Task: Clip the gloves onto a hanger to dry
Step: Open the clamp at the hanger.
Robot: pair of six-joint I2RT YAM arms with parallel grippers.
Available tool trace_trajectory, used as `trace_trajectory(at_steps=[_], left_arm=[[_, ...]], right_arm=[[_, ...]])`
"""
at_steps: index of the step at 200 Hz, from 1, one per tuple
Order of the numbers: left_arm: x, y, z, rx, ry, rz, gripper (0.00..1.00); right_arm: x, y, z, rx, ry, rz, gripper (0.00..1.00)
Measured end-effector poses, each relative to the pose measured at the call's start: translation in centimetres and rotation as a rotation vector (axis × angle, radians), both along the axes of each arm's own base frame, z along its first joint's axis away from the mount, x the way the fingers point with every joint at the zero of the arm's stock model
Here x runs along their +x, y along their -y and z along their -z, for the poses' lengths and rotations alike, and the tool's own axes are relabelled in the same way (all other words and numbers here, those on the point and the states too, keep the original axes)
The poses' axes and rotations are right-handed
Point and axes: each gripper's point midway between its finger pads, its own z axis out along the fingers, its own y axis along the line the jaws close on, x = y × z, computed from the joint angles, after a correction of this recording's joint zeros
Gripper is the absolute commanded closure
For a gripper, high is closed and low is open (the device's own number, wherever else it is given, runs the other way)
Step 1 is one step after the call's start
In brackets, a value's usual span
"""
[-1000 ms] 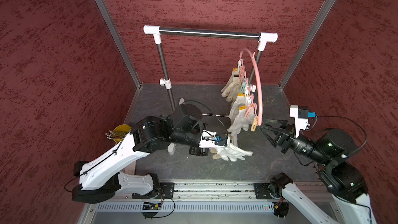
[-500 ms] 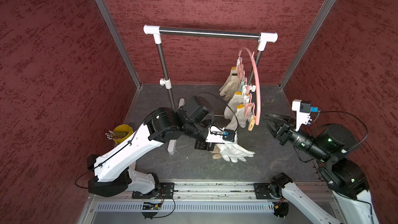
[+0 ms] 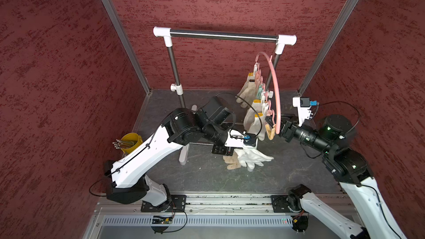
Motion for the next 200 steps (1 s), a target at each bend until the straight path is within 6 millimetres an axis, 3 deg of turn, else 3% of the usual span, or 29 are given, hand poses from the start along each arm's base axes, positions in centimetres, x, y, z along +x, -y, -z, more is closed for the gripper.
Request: trace_trajectory(at_steps=[200], left_arm=[[0.5, 0.6, 1.0, 0.022, -0.01, -0.006, 1.0]], right_arm=[[1.5, -2.2, 0.1, 0.016, 0.051, -0.118, 0.42]])
